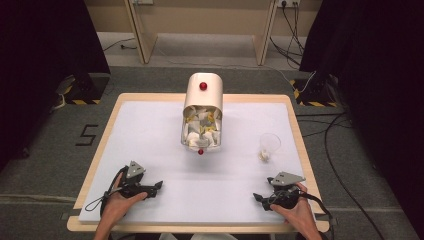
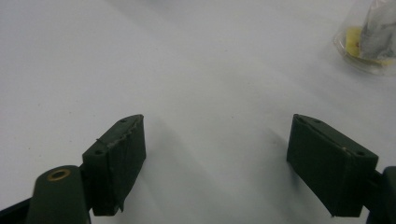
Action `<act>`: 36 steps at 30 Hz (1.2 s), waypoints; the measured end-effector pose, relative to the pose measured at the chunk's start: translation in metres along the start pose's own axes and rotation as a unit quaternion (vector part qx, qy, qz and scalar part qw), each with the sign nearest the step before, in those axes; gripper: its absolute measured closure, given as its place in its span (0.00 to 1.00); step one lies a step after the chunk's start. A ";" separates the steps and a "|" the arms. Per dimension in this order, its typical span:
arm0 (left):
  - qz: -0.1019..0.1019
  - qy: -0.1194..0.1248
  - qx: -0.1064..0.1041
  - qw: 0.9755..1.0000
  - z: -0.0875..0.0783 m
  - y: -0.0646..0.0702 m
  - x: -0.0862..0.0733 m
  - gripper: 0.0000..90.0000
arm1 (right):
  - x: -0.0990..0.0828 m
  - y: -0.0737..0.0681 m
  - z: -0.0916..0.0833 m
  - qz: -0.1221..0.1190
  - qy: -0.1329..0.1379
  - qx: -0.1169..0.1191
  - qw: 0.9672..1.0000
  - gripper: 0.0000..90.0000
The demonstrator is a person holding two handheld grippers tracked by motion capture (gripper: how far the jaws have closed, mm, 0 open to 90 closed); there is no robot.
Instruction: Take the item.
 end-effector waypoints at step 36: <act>0.000 0.000 0.000 1.000 0.000 0.000 0.000 0.13 | -0.018 -0.010 -0.008 -0.009 0.030 -0.005 1.000 0.19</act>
Point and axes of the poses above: each handheld gripper's, and its own axes: z roughly forward along the jaws, x roughly out of its top, y roughly to its right, the point moved 1 cm from there along z, roughly forward along the jaws, and after that the axes turned 10 degrees about x, right-handed, at the moved point
